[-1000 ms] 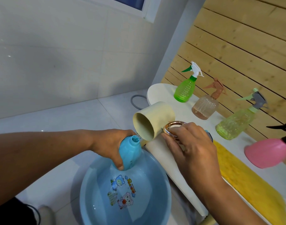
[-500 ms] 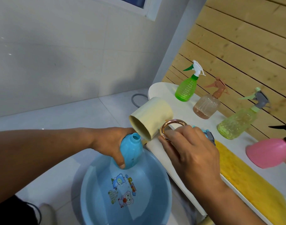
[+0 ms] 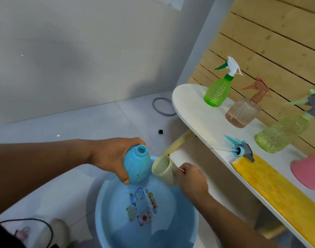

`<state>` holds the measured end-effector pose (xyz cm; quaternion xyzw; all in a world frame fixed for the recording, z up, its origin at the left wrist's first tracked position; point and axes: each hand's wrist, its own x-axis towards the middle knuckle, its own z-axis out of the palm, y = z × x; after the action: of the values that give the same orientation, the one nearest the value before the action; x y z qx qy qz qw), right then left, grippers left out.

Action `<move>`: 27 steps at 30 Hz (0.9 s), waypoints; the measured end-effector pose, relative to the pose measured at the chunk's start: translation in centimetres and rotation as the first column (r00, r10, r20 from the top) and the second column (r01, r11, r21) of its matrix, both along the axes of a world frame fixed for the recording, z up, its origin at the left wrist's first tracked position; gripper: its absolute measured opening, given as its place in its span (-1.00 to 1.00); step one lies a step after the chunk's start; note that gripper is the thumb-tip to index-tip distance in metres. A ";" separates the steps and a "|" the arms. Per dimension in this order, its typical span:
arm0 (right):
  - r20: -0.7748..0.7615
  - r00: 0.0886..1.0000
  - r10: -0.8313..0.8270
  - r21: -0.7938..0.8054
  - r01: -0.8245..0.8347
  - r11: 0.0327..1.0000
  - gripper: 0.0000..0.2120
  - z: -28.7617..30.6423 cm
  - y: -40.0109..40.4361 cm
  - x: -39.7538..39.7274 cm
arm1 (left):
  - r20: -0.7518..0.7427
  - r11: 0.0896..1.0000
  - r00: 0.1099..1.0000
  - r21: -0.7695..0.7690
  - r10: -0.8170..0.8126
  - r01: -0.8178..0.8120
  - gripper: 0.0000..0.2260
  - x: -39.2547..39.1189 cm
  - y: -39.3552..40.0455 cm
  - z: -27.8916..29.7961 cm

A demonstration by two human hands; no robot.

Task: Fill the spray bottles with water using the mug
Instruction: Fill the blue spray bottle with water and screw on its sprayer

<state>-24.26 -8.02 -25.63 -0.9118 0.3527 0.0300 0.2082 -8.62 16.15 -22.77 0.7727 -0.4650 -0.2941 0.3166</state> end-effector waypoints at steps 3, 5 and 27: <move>-0.205 0.977 0.063 -0.019 -0.068 0.998 -0.78 -5.0 -0.6 0.4 | -0.010 0.998 0.999 -0.052 0.038 -0.038 -0.28 0.4 0.2 -0.2; -0.273 0.950 0.149 -0.050 -0.169 0.984 -0.74 -7.2 -0.8 0.3 | -0.028 0.995 0.998 -0.083 0.053 -0.055 -0.28 0.5 0.3 -0.2; -0.327 0.792 0.515 0.065 -0.524 0.849 -0.77 -17.4 7.1 4.3 | -0.018 0.993 0.998 -0.100 0.059 -0.061 -0.29 0.6 -0.4 -1.0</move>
<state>-20.01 -0.88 -43.06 -0.9578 0.1193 0.2343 0.1162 -8.05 15.78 -23.73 0.7671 -0.4533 -0.2664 0.3674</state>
